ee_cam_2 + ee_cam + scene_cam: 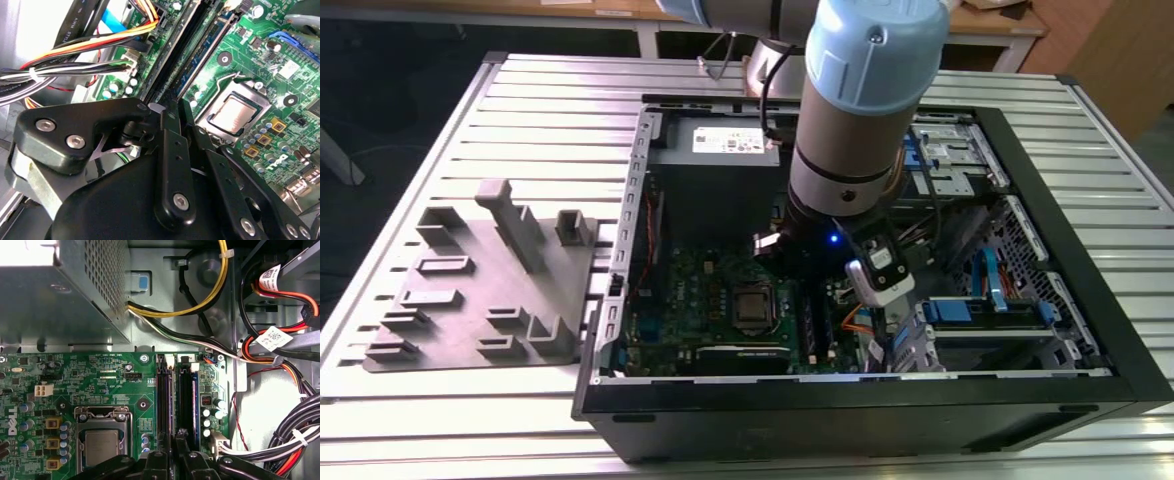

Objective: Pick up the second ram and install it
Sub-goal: 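Insert the second ram into the second slot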

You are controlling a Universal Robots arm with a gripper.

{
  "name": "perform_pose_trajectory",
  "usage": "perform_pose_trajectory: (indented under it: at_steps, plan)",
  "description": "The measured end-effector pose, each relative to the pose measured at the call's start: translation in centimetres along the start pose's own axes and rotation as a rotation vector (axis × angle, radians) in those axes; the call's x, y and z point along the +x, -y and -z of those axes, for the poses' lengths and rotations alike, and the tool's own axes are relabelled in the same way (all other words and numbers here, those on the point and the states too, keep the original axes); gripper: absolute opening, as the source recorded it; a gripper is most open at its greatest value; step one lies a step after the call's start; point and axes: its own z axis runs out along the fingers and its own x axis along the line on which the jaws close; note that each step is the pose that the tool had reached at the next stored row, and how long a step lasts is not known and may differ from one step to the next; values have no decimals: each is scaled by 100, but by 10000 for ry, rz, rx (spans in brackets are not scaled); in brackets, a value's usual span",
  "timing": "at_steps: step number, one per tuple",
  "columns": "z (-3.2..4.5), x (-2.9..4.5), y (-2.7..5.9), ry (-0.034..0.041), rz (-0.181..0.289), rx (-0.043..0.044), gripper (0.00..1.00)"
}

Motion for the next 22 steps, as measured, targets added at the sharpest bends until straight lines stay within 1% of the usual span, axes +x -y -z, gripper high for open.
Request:
perform_pose_trajectory:
  at_steps: [3,5,7,12,15,22]
  plan:
    - [0,0,0,0,0,1,16]
    - [19,-1,-1,0,0,-2,16]
    - [71,-2,-3,2,0,1,16]
    - [244,-7,-11,14,-6,0,16]
    - [305,-9,-14,24,-7,0,16]
    - [307,-9,-14,29,-7,-1,16]
